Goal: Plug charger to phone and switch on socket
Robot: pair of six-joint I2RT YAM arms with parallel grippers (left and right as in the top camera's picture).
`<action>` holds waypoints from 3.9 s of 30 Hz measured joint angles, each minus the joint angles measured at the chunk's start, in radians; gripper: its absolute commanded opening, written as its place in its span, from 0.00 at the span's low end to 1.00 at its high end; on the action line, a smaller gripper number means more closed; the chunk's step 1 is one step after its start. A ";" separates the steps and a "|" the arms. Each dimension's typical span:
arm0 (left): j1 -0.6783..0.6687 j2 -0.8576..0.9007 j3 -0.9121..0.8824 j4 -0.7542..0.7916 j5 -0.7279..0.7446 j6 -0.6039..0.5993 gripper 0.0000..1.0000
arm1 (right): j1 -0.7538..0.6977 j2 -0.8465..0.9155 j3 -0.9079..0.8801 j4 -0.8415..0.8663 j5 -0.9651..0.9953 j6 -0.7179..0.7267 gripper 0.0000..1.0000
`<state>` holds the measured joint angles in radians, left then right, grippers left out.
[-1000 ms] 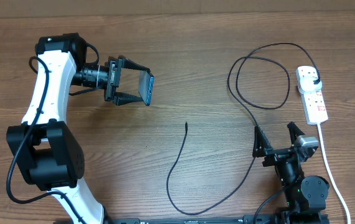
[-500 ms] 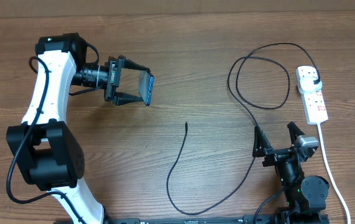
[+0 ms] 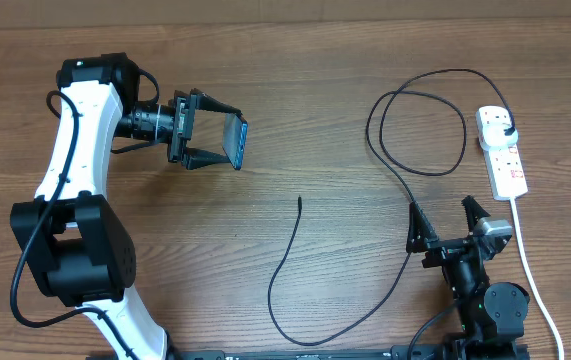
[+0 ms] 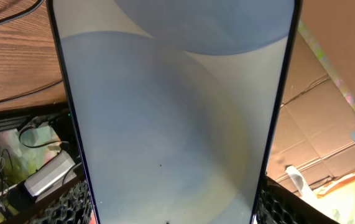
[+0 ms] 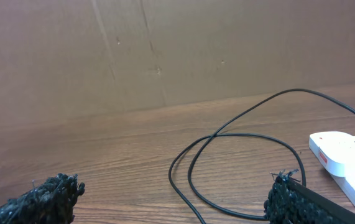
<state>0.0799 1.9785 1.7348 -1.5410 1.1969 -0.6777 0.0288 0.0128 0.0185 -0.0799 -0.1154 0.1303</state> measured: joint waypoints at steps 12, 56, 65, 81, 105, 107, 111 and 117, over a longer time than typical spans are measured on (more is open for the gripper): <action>0.000 0.000 0.000 0.001 -0.004 0.000 0.04 | 0.000 0.000 0.000 0.000 0.000 0.000 1.00; 0.000 0.000 0.000 0.075 -0.034 0.025 0.04 | 0.000 0.000 0.000 0.001 0.000 0.000 1.00; 0.000 0.000 0.000 0.088 -0.045 0.023 0.04 | 0.000 0.000 0.000 0.000 0.000 0.000 1.00; 0.000 0.000 0.000 0.219 -0.294 -0.009 0.04 | 0.000 0.000 0.000 0.000 0.000 0.000 1.00; -0.177 0.000 0.000 0.211 -0.772 -0.114 0.04 | 0.000 0.000 0.000 0.007 -0.009 0.000 1.00; -0.179 0.000 0.000 0.211 -0.776 -0.117 0.04 | 0.000 0.000 0.000 0.008 -0.011 0.000 1.00; -0.179 0.000 0.000 0.211 -0.785 -0.122 0.04 | 0.000 0.000 0.000 0.015 -0.011 0.000 1.00; -0.179 0.000 0.000 0.202 -0.796 -0.132 0.04 | 0.000 0.000 0.000 0.012 -0.050 0.004 1.00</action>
<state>-0.0986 1.9785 1.7348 -1.3388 0.4011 -0.8097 0.0288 0.0128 0.0185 -0.0681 -0.1658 0.1341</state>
